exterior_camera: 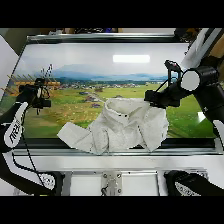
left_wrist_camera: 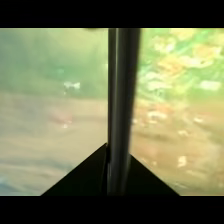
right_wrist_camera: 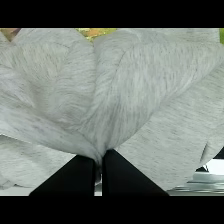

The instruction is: Fold the clothes and pants, and hang the long-sleeved shirts on hangers.

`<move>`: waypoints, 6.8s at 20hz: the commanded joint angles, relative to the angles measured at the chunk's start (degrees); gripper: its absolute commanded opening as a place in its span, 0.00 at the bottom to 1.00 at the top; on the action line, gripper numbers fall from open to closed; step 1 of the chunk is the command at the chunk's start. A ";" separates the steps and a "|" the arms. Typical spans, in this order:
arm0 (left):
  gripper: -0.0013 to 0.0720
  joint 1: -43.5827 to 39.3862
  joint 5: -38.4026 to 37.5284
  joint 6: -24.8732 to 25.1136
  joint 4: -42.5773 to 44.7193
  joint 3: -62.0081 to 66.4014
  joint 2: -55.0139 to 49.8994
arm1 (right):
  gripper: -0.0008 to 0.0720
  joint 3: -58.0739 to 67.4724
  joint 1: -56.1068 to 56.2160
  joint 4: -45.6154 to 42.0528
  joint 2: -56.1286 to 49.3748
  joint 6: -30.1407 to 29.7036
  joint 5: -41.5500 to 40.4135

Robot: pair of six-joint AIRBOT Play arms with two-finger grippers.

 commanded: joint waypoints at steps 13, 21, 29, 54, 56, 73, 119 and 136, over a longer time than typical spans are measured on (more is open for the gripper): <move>0.03 -13.49 -3.61 3.89 -2.56 0.07 30.03 | 0.05 0.00 0.04 0.02 -0.02 0.00 0.02; 0.03 -17.66 -12.09 36.92 -36.94 0.11 35.85 | 0.05 0.00 0.04 0.02 -0.02 0.00 0.02; 0.03 -10.08 -25.62 60.28 -57.05 0.11 32.20 | 0.05 0.00 0.04 0.02 -0.02 0.00 0.02; 0.03 1.60 -37.73 102.88 -77.26 -20.59 26.77 | 0.04 7.58 -4.61 7.19 0.15 -0.76 10.62; 0.03 -0.13 -36.41 102.92 -77.31 -20.52 24.87 | 0.04 7.61 -4.61 8.09 0.26 -1.70 10.88; 0.03 -12.41 -23.39 103.80 -78.34 -20.52 20.63 | 0.04 14.19 -2.99 7.98 0.02 -10.05 15.17; 0.03 -12.37 -25.59 104.17 -81.79 -20.59 20.63 | 0.75 22.51 8.63 22.16 -3.52 -30.60 13.42; 0.03 -12.37 -28.13 104.15 -81.74 -20.59 20.63 | 0.74 -2.89 -35.87 58.05 9.99 -90.23 14.40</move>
